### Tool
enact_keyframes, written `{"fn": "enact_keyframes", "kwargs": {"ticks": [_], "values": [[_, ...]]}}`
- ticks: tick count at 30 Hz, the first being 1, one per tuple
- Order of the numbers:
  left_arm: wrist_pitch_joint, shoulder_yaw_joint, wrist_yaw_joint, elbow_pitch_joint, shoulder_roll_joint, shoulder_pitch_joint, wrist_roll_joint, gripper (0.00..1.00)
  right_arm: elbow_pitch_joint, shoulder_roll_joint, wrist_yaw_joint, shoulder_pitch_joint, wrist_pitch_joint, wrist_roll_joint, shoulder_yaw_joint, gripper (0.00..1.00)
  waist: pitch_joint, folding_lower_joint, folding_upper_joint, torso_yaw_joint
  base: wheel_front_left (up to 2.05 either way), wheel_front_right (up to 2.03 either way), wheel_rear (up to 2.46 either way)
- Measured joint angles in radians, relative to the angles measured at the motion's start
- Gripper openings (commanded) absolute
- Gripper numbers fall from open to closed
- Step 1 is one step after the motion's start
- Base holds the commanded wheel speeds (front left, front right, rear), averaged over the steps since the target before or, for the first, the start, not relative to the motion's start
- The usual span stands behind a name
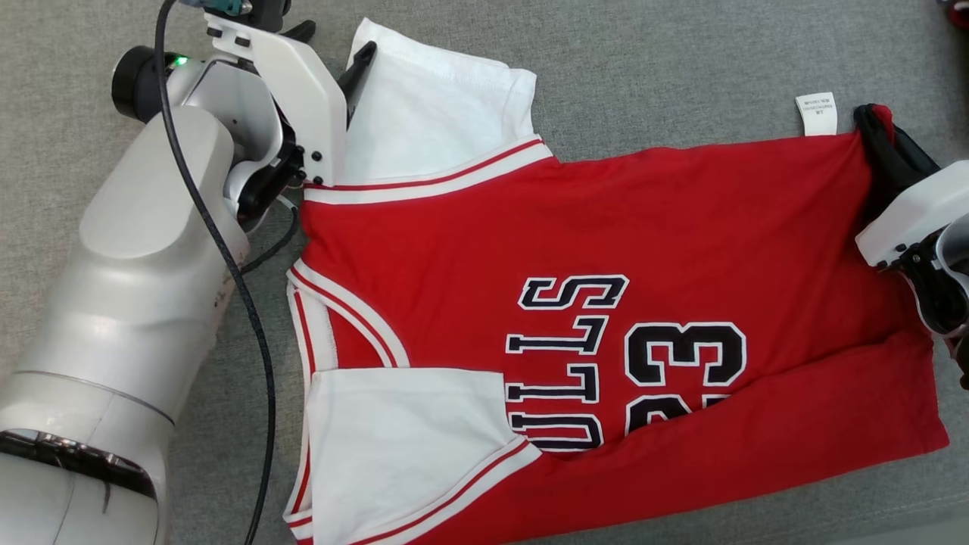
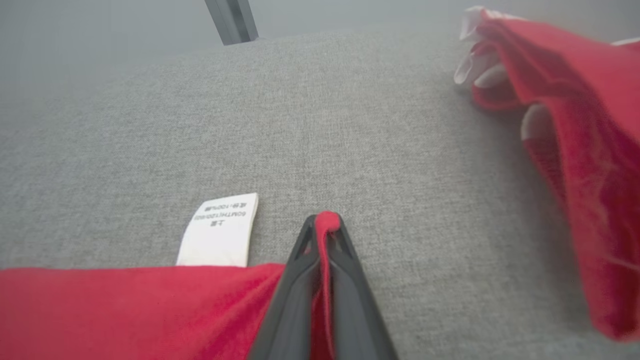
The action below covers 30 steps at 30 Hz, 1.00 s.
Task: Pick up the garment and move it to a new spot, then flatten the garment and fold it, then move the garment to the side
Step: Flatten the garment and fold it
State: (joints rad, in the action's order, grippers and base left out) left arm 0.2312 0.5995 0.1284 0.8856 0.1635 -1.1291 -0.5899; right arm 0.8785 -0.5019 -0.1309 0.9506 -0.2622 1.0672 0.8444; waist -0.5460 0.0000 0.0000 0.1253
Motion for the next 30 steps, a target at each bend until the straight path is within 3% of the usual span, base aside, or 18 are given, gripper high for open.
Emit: {"fn": "enact_keyframes", "kwargs": {"ticks": [12, 13, 15, 30], "values": [[-0.029, 0.118, 0.000, 0.073, -0.008, -0.075, -0.073, 1.00, 0.007, -0.002, 0.000, 0.040, -0.004, 0.044, 0.047, 0.00, -0.028, 0.0000, 0.0000, 0.009, 0.00, 0.00, 0.00], [-0.029, 0.129, 0.000, 0.075, -0.008, -0.080, -0.082, 0.80, 0.007, -0.002, 0.000, 0.042, -0.004, 0.045, 0.049, 0.00, -0.029, 0.0000, 0.0000, 0.009, 0.00, 0.00, 0.00], [-0.034, 0.150, 0.000, 0.076, -0.006, -0.085, -0.098, 0.00, 0.008, -0.003, 0.000, 0.043, -0.004, 0.048, 0.053, 0.00, -0.029, 0.0000, 0.0000, 0.009, 0.00, 0.00, 0.00], [-0.230, 0.245, 0.001, -0.002, 0.022, -0.058, -0.248, 0.00, 0.023, -0.028, 0.000, -0.004, -0.003, 0.067, 0.035, 0.00, 0.024, 0.0000, 0.0001, -0.040, 0.00, 0.00, 0.00]]}}
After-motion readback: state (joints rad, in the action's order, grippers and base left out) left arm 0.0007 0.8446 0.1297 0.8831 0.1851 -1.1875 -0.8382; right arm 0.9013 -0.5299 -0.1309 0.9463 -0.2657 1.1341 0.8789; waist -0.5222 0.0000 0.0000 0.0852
